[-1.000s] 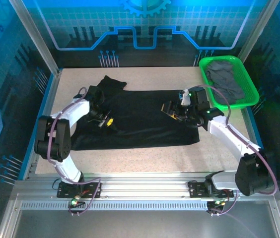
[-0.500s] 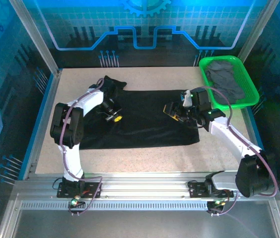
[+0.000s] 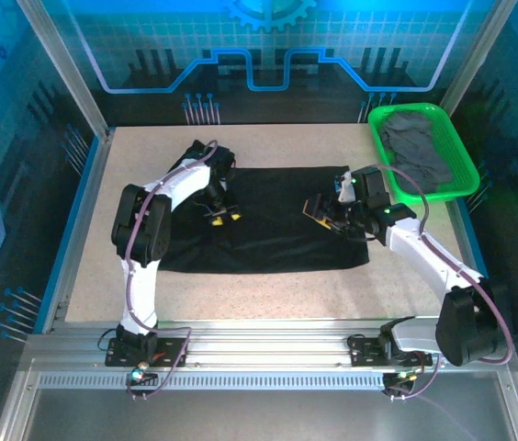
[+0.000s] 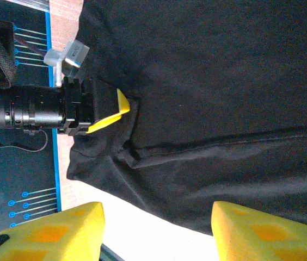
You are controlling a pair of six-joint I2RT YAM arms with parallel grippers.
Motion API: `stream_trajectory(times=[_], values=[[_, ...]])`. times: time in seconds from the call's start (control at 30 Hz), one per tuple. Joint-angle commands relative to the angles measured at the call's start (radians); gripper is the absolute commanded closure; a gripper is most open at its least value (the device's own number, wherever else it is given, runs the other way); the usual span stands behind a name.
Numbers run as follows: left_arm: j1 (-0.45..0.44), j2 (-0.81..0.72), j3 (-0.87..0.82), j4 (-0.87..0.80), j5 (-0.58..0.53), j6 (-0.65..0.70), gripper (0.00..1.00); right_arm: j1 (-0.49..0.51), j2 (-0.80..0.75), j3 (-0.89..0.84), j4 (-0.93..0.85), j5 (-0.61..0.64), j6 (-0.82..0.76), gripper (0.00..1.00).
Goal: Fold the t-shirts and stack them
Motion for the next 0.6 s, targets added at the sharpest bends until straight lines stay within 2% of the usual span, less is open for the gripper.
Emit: stream_trajectory(times=[0.0, 0.07, 0.17, 0.3, 0.43, 0.57], values=[[-0.003, -0.048, 0.025, -0.067, -0.122, -0.005, 0.50, -0.012, -0.024, -0.009, -0.050, 0.043, -0.021, 0.45], [0.002, -0.117, -0.007, -0.070, -0.189, -0.041, 0.49, -0.015, -0.030, -0.009, -0.092, 0.097, -0.031, 0.45], [0.037, -0.221, -0.097, -0.054, -0.219, -0.099, 0.50, -0.033, -0.035, -0.023, -0.134, 0.150, -0.033, 0.46], [0.135, -0.330, -0.270, -0.005, -0.141, -0.163, 0.55, -0.050, -0.021, -0.032, -0.204, 0.224, -0.039, 0.48], [0.240, -0.415, -0.452, 0.039, -0.073, -0.195, 0.64, -0.068, 0.023, -0.032, -0.285, 0.292, -0.050, 0.57], [0.335, -0.456, -0.580, 0.084, -0.061, -0.196, 0.70, -0.094, 0.079, -0.030, -0.330, 0.343, -0.090, 0.62]])
